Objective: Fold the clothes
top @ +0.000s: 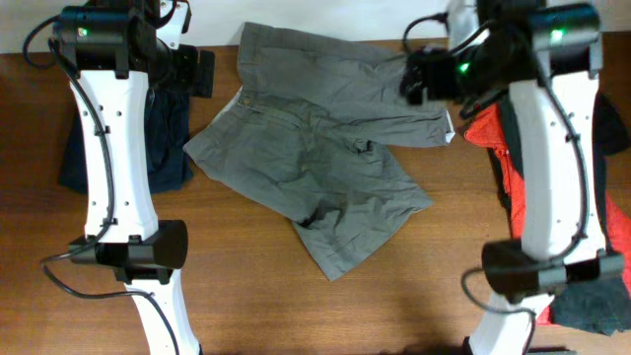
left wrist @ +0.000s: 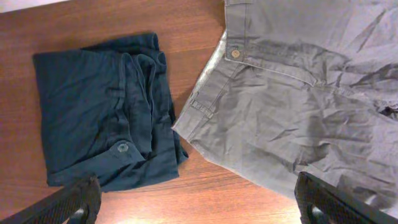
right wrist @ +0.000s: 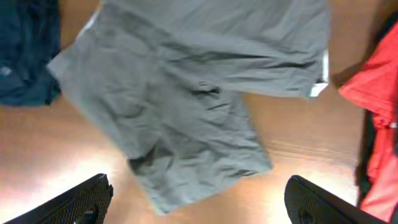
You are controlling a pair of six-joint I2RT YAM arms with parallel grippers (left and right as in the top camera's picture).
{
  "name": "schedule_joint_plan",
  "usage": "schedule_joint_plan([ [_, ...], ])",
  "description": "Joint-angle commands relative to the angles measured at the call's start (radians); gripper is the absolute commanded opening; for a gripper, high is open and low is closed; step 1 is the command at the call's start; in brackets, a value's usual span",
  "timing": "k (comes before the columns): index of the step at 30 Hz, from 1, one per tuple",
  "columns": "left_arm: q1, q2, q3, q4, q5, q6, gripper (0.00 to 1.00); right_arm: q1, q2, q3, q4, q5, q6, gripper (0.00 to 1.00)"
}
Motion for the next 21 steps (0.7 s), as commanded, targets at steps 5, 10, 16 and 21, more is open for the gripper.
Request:
schedule_joint_plan([
  [5,0.059,-0.012,-0.009,-0.001,-0.014,0.007,0.99,0.189,-0.284,-0.493,-0.002,0.114,0.12,0.93],
  [10,0.142,-0.012,-0.032,-0.001,0.116,0.106,0.99,0.337,-0.325,-0.811,0.114,0.115,0.035,0.93],
  [16,0.148,-0.01,-0.152,0.014,0.194,0.224,0.99,0.498,-0.306,-1.14,0.382,0.114,-0.092,0.93],
  [21,0.142,-0.01,-0.319,0.121,0.195,0.228,0.99,0.561,-0.273,-1.299,0.57,0.085,-0.156,0.86],
])
